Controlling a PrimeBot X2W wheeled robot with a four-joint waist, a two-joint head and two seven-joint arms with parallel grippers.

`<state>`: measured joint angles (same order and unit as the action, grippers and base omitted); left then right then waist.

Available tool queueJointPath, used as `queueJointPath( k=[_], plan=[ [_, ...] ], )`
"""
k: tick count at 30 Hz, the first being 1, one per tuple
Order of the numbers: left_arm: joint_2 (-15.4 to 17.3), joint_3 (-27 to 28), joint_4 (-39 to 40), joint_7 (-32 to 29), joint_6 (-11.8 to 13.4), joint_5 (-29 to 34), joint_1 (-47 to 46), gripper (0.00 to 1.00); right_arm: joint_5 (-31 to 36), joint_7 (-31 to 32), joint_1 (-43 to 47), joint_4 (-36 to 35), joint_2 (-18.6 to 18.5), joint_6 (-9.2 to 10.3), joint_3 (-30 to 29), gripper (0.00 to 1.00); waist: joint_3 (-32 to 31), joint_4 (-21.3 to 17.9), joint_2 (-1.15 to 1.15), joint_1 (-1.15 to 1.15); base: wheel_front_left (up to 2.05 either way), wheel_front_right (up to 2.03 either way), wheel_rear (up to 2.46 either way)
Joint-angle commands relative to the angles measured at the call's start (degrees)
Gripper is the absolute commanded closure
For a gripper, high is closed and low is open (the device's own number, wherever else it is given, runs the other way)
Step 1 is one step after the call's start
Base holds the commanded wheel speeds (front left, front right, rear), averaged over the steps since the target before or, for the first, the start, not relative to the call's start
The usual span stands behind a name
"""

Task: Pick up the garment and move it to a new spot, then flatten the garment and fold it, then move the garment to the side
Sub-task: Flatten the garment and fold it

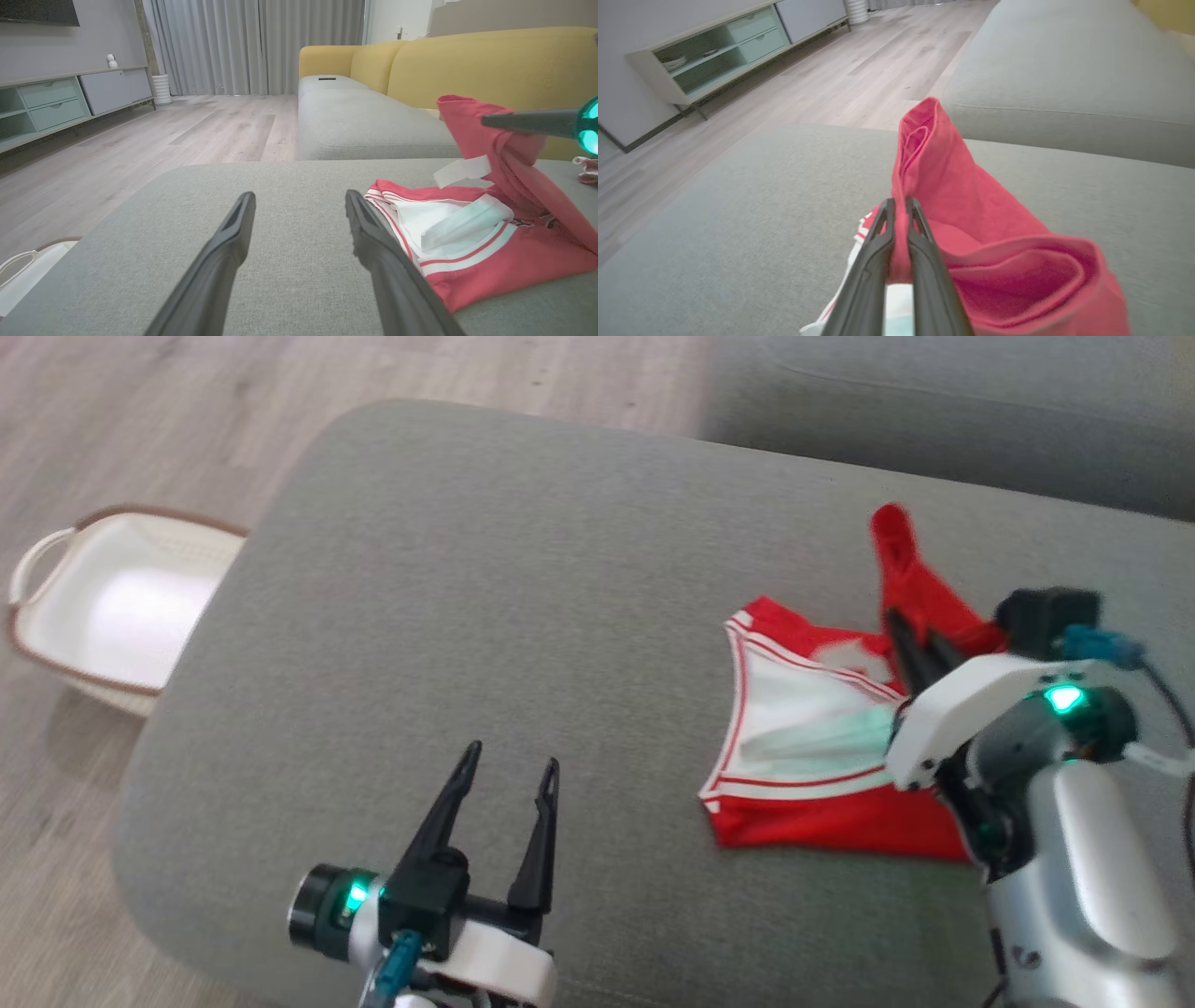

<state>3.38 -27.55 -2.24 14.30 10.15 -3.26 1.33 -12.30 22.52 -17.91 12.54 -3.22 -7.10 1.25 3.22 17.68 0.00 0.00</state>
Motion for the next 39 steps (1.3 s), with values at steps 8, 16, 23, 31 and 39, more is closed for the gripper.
queueJointPath(
  k=[8,16,23,31,39],
  plan=[
    [-0.49,-0.27,1.18,0.7,0.37,-1.28,-1.14,0.0,-2.07,-1.22,-2.73,5.42,0.34,-0.39,5.96,1.0,0.03,4.93,0.0,0.0,0.0,0.0,0.0],
    [-0.5,-1.15,0.99,0.7,1.4,-2.32,-1.34,0.0,-7.56,-3.97,-3.27,8.45,0.34,-0.39,9.62,0.0,0.12,5.42,0.0,0.0,0.0,0.0,0.0],
    [-0.5,-0.49,1.46,0.7,2.31,-2.62,-1.31,0.0,-11.37,-4.88,-1.53,2.44,0.34,-0.39,6.9,0.0,0.49,3.65,0.0,0.0,0.0,0.0,0.0],
    [-0.5,0.14,1.69,0.7,2.15,-2.27,-1.35,0.0,-15.17,1.18,1.94,-3.56,-1.37,-0.39,-4.67,0.0,0.94,1.21,0.0,0.0,0.0,0.0,0.0],
    [-0.5,2.34,1.45,0.7,1.61,-1.63,-0.3,0.0,-17.57,-0.19,5.09,-2.31,-4.78,-0.39,-7.82,0.0,-0.4,-2.12,0.0,0.0,0.0,0.0,0.0]
  ],
)
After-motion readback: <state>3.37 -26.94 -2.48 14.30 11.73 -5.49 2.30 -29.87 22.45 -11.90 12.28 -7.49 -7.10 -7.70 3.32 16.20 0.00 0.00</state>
